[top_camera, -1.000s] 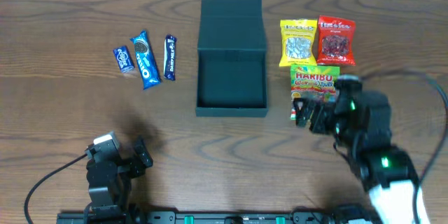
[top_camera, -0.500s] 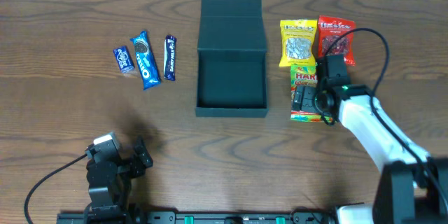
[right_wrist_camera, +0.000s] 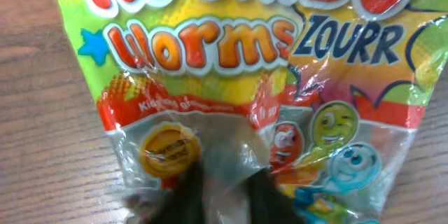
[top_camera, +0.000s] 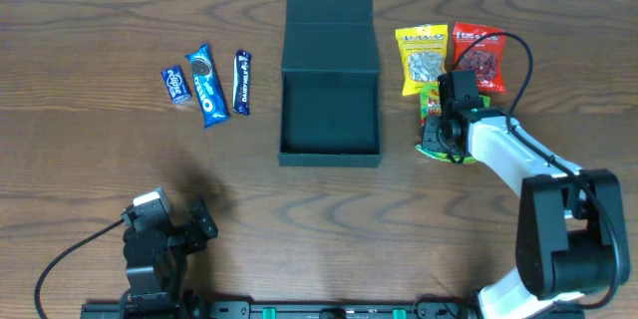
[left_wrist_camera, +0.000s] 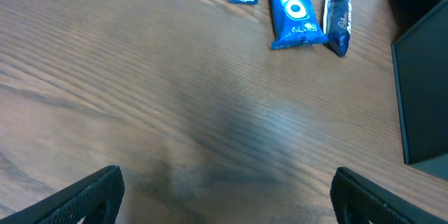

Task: Pack container
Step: 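Reach right gripper to the Haribo Worms bag and grasp it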

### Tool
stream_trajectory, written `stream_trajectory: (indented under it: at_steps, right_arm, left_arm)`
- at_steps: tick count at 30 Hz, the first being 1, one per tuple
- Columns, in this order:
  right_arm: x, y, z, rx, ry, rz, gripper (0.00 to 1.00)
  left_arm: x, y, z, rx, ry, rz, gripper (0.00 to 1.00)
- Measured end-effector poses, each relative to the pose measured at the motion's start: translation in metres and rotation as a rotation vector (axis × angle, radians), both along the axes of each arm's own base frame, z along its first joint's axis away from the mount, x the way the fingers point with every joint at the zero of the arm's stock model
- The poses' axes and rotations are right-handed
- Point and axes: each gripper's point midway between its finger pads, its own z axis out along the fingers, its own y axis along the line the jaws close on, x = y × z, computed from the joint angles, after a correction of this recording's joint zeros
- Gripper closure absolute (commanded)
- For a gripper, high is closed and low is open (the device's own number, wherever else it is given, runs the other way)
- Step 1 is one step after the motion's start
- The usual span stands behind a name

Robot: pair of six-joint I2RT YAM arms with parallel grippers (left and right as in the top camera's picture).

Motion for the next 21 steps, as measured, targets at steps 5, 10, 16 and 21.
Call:
stream_trajectory:
  at_steps: [5, 10, 16, 21]
  right_arm:
    - [-0.001, 0.002, 0.001, 0.014, 0.007, 0.006, 0.99]
    - [-0.008, 0.016, 0.000, 0.125, 0.049, 0.018, 0.98]
    - [-0.039, 0.035, 0.001, 0.253, 0.190, -0.004, 0.98]
    - [-0.067, 0.048, 0.012, 0.283, 0.250, 0.005, 0.98]
  left_arm:
    - [0.000, 0.000, 0.000, 0.000, 0.000, 0.000, 0.05]
    - [0.000, 0.000, 0.000, 0.000, 0.000, 0.000, 0.05]
    - [0.000, 0.000, 0.000, 0.000, 0.000, 0.000, 0.05]
    - [0.000, 0.000, 0.000, 0.000, 0.000, 0.000, 0.05]
